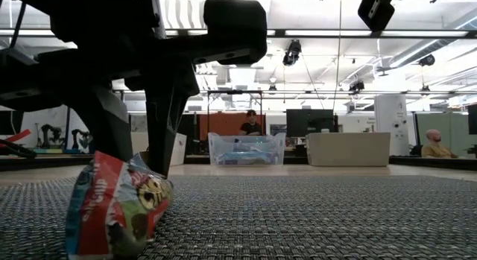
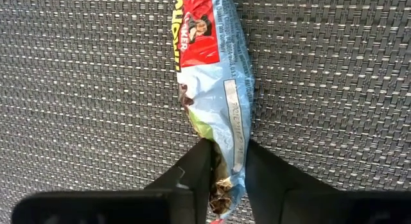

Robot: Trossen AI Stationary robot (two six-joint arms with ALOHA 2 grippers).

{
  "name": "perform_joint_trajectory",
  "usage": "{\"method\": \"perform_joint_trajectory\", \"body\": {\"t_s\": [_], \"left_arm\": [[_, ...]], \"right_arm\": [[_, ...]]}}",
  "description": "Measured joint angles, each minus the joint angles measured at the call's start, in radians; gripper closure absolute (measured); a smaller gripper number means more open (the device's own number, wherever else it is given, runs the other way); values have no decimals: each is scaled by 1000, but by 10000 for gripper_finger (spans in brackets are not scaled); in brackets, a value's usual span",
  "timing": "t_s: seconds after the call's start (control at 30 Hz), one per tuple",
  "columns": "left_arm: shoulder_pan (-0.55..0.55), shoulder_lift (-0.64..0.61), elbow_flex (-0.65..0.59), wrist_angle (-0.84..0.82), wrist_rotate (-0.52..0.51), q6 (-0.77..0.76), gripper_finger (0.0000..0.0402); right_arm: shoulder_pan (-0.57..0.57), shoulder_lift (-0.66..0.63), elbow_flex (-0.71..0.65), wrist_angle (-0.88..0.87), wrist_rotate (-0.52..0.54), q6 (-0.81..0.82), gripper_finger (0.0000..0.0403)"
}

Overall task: Pick and place Granola Bars by type
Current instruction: Put the red granola bar into the white bin

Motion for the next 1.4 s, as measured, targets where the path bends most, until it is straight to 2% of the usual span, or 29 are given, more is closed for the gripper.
{"method": "perform_joint_trajectory", "body": {"t_s": [0.23,0.63,1.13,1.4], "left_arm": [[0,-2,0,0,1,-2,348],[0,-43,2,-2,-21,-19,349],[8,-63,79,-40,-83,-85,349],[25,-66,85,-51,-94,-245,349]], "right_arm": [[0,0,0,0,0,0,394],[0,0,0,0,0,-1,394],[0,0,0,0,0,-19,394],[0,0,0,0,0,-23,394]]}}
